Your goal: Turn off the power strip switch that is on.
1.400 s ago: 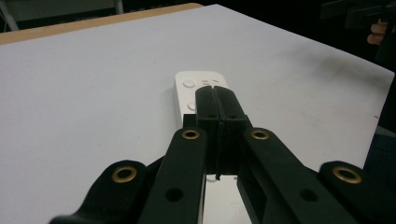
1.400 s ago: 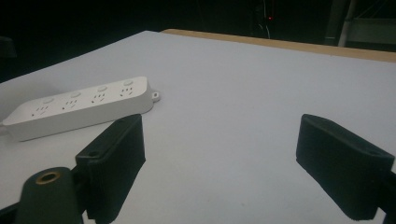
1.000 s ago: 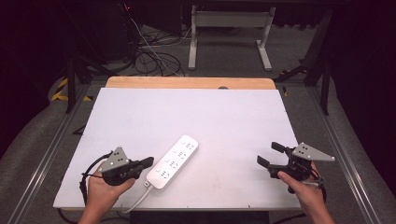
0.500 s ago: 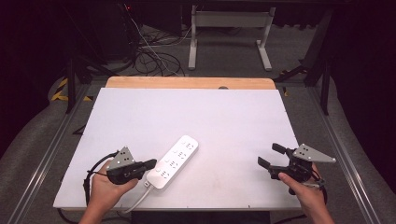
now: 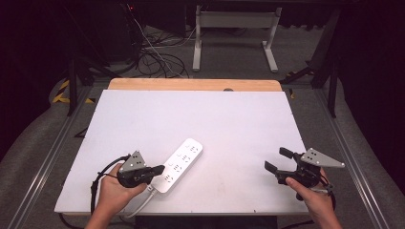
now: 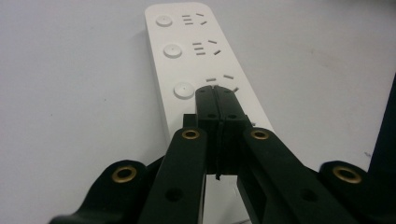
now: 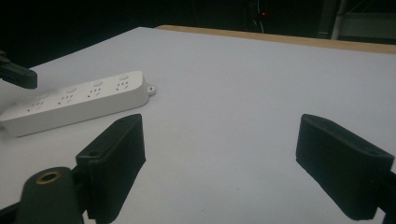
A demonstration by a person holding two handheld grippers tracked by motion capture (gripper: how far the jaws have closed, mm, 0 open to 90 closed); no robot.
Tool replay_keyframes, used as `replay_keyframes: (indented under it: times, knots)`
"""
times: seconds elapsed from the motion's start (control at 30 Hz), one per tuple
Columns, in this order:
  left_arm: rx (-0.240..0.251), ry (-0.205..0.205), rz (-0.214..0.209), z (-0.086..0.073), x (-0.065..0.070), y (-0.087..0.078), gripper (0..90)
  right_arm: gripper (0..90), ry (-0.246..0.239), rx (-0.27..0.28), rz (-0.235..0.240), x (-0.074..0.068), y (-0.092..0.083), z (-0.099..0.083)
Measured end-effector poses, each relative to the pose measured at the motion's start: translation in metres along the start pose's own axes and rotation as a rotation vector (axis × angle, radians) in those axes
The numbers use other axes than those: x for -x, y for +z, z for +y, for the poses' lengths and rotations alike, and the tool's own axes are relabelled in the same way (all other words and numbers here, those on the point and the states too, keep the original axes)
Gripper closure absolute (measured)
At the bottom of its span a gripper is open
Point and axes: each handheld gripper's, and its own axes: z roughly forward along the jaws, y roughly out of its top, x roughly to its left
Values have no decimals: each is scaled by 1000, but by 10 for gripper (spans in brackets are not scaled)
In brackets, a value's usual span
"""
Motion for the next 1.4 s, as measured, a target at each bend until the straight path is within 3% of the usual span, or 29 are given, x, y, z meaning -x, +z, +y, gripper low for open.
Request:
replay_keyframes:
  times: [0.17,0.37,0.47,0.57,0.77,1.1,1.2,1.4]
  knots:
    - [-17,7,25,0,-1,3,900,157,1,-2,2,0,0,0]
    - [-27,-12,19,-1,-1,4,900,159,-1,-2,6,0,1,0]
    - [-37,6,38,-2,-1,5,900,159,1,-4,7,0,1,0]
    - [-49,-7,24,-2,-1,6,900,159,4,-3,7,0,1,0]
    - [-61,4,39,-2,0,7,900,160,1,-3,7,0,1,0]
    - [-65,-24,34,-3,-1,8,900,160,2,-3,5,0,1,0]
    - [-74,-13,49,-2,0,9,900,161,1,-4,4,0,1,0]
    - [-78,-34,56,-2,2,10,900,161,1,-3,5,0,1,0]
